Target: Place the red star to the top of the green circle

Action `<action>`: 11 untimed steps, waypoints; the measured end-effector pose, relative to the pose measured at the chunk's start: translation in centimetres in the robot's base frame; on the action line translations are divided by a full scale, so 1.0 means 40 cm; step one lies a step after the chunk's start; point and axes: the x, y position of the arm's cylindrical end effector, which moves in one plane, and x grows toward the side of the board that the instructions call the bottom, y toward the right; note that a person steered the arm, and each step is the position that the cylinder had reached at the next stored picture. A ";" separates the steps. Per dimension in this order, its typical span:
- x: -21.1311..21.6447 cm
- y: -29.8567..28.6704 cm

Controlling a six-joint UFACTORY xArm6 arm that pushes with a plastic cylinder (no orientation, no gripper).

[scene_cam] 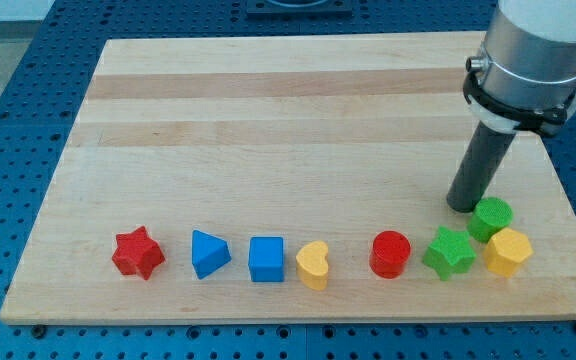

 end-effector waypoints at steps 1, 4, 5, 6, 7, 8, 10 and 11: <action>-0.018 -0.016; -0.070 -0.608; -0.070 -0.872; -0.070 -0.981; -0.070 -0.981; -0.069 -1.045; -0.023 -1.201; -0.022 -1.204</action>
